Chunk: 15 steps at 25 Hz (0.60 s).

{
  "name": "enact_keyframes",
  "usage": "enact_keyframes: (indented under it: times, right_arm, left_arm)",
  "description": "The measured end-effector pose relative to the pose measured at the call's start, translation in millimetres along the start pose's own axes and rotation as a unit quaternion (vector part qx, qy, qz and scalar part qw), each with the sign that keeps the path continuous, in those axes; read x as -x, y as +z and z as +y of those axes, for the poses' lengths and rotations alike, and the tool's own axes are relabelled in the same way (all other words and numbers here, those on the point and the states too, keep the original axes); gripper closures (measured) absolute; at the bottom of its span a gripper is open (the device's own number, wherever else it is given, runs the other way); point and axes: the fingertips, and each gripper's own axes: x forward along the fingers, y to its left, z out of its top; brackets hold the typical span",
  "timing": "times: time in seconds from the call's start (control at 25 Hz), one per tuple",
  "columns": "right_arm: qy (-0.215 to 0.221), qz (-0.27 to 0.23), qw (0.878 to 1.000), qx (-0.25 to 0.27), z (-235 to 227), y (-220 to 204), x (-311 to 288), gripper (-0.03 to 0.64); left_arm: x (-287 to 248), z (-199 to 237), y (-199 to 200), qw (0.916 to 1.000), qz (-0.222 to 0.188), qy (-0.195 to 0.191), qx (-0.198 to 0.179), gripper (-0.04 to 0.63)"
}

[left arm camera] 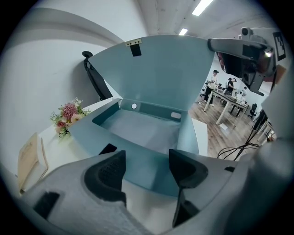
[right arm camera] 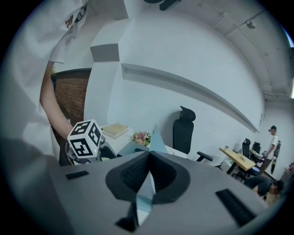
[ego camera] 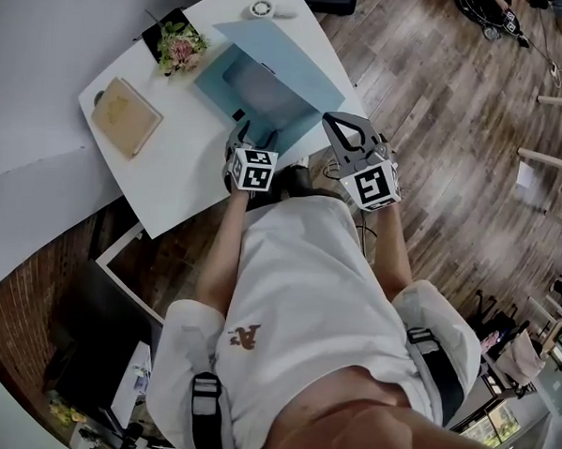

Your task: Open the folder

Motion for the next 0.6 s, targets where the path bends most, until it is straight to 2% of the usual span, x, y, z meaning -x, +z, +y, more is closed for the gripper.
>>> enact_keyframes:
  times: [0.6]
  right_arm:
    - [-0.042,-0.007,0.999,-0.017,-22.3,-5.7,6.2,0.609]
  left_arm:
    - [1.4,-0.4,0.1,1.0,0.002,-0.002,0.0,0.291]
